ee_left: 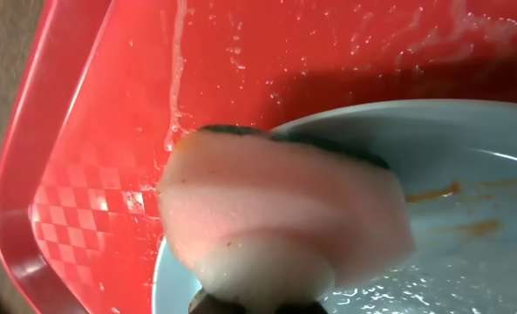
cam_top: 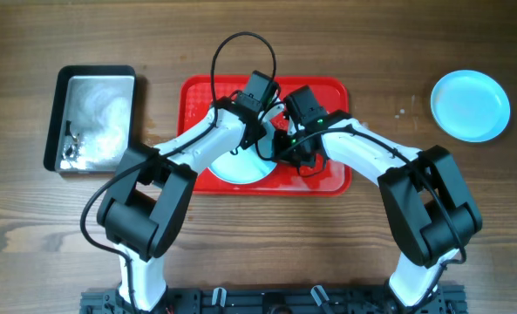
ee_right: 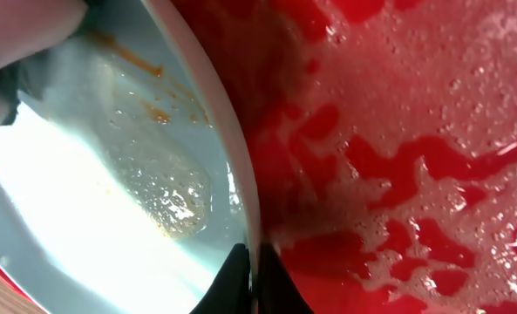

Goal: Clean dirty plates on tray and stack at the side
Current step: 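Scrub the tilted plate with the sponge in the left gripper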

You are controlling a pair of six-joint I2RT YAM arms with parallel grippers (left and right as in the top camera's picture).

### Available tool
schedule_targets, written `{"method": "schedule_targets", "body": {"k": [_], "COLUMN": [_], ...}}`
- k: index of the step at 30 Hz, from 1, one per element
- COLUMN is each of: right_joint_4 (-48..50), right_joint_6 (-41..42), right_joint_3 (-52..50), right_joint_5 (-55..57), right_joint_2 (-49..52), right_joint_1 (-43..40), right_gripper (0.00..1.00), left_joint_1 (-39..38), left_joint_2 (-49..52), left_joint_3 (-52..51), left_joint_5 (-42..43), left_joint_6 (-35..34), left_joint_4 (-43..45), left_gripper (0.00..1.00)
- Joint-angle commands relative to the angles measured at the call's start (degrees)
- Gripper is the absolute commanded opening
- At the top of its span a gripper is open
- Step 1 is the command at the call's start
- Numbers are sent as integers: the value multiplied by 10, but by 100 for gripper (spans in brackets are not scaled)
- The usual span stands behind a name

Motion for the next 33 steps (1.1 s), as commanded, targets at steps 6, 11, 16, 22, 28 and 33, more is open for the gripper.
{"method": "schedule_targets", "body": {"k": [6,11,16,22,28,33], "right_joint_4": [10,10,10,10,10,10], "right_joint_6": [-53,-53,-52,-52,-52,-52], "right_joint_3": [6,6,6,6,6,6], "right_joint_5": [-16,-16,-16,-16,-16,-16], "right_joint_2": [7,7,7,7,7,7], "right_joint_1": [15,15,15,15,15,15], "right_gripper": [4,4,4,4,4,4], "left_joint_1": [-96,-57,-16,-7,7,54], "left_joint_2": [30,29,27,27,27,27], "left_joint_3": [-5,-5,-5,-5,-5,-5], "left_joint_5": [71,79,332,385,318,256], "left_joint_6": [-49,-374,-398,-397,-400,-464], "left_joint_4": [-24,-113,-154,-171,-115,-58], "left_gripper": [4,4,4,4,4,4]}}
